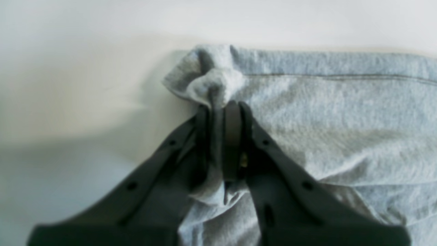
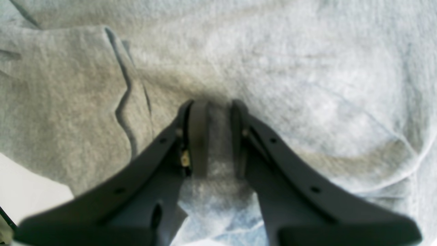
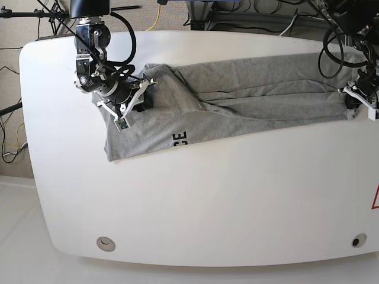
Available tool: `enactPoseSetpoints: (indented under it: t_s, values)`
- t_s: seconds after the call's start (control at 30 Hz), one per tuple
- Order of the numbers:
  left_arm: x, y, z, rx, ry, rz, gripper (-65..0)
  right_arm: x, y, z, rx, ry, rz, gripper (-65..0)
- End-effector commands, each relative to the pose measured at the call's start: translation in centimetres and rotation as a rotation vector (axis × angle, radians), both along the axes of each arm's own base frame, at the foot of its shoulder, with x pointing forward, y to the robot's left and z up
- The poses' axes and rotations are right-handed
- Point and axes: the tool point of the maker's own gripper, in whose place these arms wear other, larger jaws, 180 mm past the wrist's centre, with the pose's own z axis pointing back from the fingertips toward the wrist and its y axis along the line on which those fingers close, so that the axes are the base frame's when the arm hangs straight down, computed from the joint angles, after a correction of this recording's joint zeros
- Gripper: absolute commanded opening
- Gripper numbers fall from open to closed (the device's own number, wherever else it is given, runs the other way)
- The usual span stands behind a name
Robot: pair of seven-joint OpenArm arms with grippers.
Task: Fold the T-shirt properly
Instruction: 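Open the left gripper and shift it along the shirt band end, then pinch the shirt band end with the left gripper and lift slightly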
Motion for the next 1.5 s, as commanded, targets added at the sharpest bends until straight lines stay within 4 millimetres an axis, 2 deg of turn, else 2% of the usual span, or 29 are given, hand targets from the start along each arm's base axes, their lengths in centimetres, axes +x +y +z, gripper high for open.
enactPoseSetpoints:
  t_s: [0.0, 0.27, 0.47, 0.6, 0.87, 0.93, 1.0, 1.13, 1.47]
  values:
    - [0.6, 1.0, 1.3, 0.032, -0.024, -0.008, -64.8, 0.2, -0.4, 0.3, -0.023, -0.006, 0.007, -53.4]
    - [1.3, 0.7, 1.8, 0.053, -0.032, -0.040, -57.9, 0.5, -0.4, 0.6, -0.019, -0.021, 0.002, -53.4]
    - [1.5, 0.8, 2.6, 0.080, -0.046, -0.051, -55.3, 0.5, -0.4, 0.5, -0.018, -0.019, 0.001, -53.4]
    - [1.5, 0.9, 3.5, 0.108, -0.057, -0.062, -55.3, 0.4, -0.4, 0.5, -0.019, -0.018, 0.003, -53.5]
    - [1.0, 0.6, 5.2, 0.166, -0.054, -0.084, -61.0, 0.5, -0.3, 0.5, -0.017, -0.017, 0.004, -53.4]
    - [0.9, 0.2, 5.2, 0.173, -0.041, -0.090, -62.1, 0.5, -0.3, 0.5, -0.017, -0.018, 0.004, -53.4]
    - [0.0, -1.6, 5.0, 0.186, 0.010, -0.113, -64.4, 0.6, -0.3, 0.6, -0.013, -0.026, 0.003, -53.5]
    - [-0.5, -3.3, 5.0, 0.187, 0.046, -0.128, -64.7, 0.7, -0.2, 0.6, -0.009, -0.028, 0.003, -53.5]
    - [0.0, -6.4, 5.0, 0.156, 0.031, -0.148, -64.6, 0.7, -0.2, 0.7, -0.010, -0.028, 0.004, -53.5]
